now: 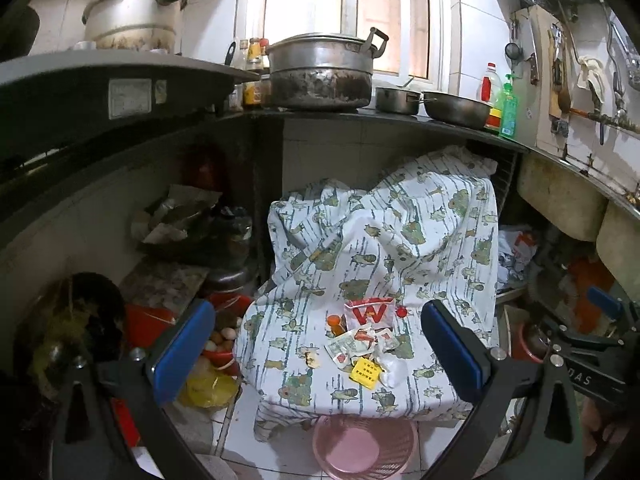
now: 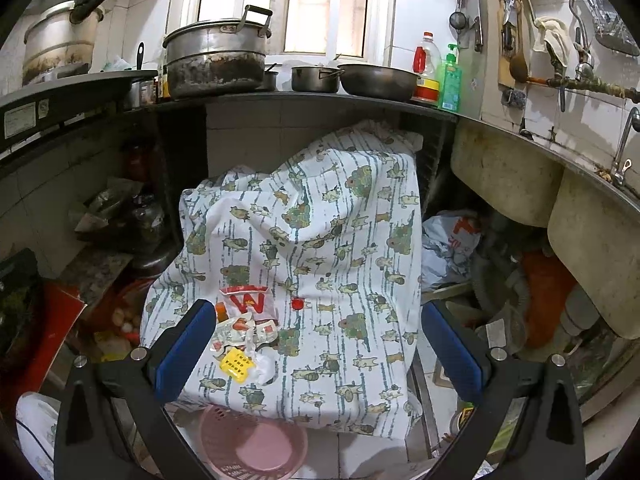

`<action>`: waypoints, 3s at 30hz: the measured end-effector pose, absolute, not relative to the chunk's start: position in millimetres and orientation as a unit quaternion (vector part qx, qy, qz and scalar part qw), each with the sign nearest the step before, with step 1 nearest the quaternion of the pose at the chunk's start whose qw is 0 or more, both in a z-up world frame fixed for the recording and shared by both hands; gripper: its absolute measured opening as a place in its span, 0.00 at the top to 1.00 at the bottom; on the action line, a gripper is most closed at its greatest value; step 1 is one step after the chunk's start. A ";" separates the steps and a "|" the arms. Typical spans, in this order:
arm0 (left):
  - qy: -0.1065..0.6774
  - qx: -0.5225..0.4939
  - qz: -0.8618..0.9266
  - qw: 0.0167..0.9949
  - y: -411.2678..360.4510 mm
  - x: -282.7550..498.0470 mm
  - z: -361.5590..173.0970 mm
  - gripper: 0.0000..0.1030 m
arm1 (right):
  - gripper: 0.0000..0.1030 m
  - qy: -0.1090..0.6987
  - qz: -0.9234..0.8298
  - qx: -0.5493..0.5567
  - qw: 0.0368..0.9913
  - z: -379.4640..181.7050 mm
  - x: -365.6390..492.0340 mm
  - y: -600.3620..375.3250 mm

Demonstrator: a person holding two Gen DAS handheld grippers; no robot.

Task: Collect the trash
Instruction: 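Move both tools toward the trash pile on the cat-print cloth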

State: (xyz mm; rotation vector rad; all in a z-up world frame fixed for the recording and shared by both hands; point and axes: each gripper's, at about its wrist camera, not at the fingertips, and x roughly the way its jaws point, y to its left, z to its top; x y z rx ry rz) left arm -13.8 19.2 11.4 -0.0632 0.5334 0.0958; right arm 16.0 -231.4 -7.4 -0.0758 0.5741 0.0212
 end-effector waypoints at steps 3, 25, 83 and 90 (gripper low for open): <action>0.261 -0.025 0.058 0.963 18.9 -14.5 10.7 0.00 | 0.00 0.281 0.007 -0.039 0.959 -9.1 16.7 -233.2; 0.241 -0.022 0.082 0.967 23.0 -22.9 14.2 0.00 | 0.00 0.282 0.010 -0.034 0.959 -12.9 17.8 -239.1; 0.236 -0.027 0.083 0.968 19.8 -19.4 12.5 0.00 | 0.00 0.258 -0.024 -0.027 0.965 -1.5 11.7 -243.7; 0.239 -0.028 0.077 0.967 18.7 -15.8 9.9 0.00 | 0.00 0.256 -0.024 -0.025 0.966 -1.5 11.9 -245.6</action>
